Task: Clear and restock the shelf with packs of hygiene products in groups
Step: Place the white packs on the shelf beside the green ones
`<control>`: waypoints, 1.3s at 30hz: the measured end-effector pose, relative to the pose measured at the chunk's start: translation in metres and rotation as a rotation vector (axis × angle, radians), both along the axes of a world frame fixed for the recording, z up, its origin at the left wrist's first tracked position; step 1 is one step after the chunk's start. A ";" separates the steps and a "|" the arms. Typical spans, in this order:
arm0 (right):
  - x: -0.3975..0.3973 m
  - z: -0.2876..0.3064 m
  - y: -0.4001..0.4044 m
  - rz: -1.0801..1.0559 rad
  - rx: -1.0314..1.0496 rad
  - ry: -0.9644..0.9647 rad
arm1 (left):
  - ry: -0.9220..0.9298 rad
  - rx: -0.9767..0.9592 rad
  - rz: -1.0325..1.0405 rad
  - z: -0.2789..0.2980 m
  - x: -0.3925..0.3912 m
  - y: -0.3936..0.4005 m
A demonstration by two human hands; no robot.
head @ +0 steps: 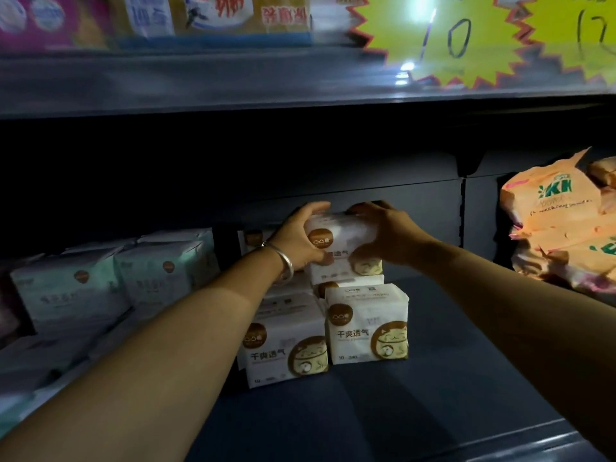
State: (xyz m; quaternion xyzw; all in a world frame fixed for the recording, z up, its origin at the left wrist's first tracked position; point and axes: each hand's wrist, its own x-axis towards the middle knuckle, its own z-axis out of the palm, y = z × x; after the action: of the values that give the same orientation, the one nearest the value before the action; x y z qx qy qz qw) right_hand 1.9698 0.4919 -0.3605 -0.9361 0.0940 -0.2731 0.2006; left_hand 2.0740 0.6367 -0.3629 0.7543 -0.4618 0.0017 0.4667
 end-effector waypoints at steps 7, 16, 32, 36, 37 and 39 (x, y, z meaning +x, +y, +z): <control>0.029 -0.012 -0.013 -0.057 0.042 -0.015 | 0.112 -0.096 0.095 -0.021 0.027 0.002; 0.044 -0.007 -0.006 0.002 -0.095 0.123 | 0.111 -0.043 0.035 -0.029 0.038 0.005; 0.035 -0.017 -0.039 -0.191 -0.202 -0.087 | -0.062 -0.043 0.369 -0.027 0.033 -0.015; 0.046 -0.025 -0.037 -0.159 -0.077 -0.049 | -0.185 0.138 0.403 -0.027 0.037 -0.005; 0.050 -0.024 -0.035 -0.160 -0.054 -0.054 | -0.187 0.152 0.398 -0.027 0.037 -0.005; 0.061 -0.024 -0.027 -0.150 -0.025 -0.053 | -0.180 0.157 0.386 -0.028 0.037 -0.004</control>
State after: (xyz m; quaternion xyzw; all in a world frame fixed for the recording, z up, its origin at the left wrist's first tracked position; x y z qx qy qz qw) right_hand 2.0312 0.4646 -0.3848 -0.9214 0.1550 -0.3132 0.1702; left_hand 2.1114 0.6324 -0.3912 0.8595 -0.3472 0.1225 0.3545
